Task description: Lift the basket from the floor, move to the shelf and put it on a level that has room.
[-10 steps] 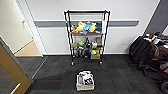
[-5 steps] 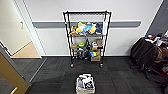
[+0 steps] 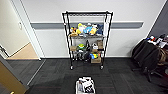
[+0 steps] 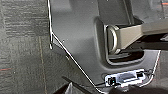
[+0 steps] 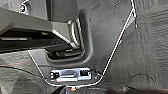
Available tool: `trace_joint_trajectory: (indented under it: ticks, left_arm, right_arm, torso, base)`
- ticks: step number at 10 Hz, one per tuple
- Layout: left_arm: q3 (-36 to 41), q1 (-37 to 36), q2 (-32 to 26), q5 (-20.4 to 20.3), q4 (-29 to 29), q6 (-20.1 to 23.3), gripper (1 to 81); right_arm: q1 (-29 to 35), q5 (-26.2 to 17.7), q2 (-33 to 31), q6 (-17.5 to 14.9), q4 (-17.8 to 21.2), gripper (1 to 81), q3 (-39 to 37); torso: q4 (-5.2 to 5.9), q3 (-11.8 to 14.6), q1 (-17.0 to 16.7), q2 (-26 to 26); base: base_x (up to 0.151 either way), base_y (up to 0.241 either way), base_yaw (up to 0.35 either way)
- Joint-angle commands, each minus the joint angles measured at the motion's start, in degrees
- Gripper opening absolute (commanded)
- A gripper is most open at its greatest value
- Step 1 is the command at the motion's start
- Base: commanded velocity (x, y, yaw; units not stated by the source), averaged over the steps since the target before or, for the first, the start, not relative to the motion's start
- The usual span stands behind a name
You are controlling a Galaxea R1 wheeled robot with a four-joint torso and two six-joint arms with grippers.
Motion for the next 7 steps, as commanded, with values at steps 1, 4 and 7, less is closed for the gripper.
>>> trace_joint_trajectory:
  ticks: [1, 4, 7]
  left_arm:
    - [-0.1, -1.2, -0.7, 3.7, 0.3, 0.3, 81.1]
    - [-0.1, -1.2, -0.8, 3.7, 0.2, 0.3, 81.1]
    - [-0.1, -1.2, -0.8, 3.7, 0.1, 0.3, 81.1]
  right_arm:
    - [0.7, -3.6, -0.6, 0.2, -0.4, 81.1, -0.2]
    - [0.6, -3.6, -0.6, 0.2, -0.8, 81.1, -0.2]
    - [1.0, -3.6, -0.6, 0.2, -0.4, 81.1, -0.9]
  torso:
    - [0.00, 0.0, 0.0, 0.0]
    - [0.00, 0.0, 0.0, 0.0]
    - [0.00, 0.0, 0.0, 0.0]
  base:
    - [0.153, 0.000, 0.000]
    - [0.153, 0.000, 0.000]
    - [0.153, 0.000, 0.000]
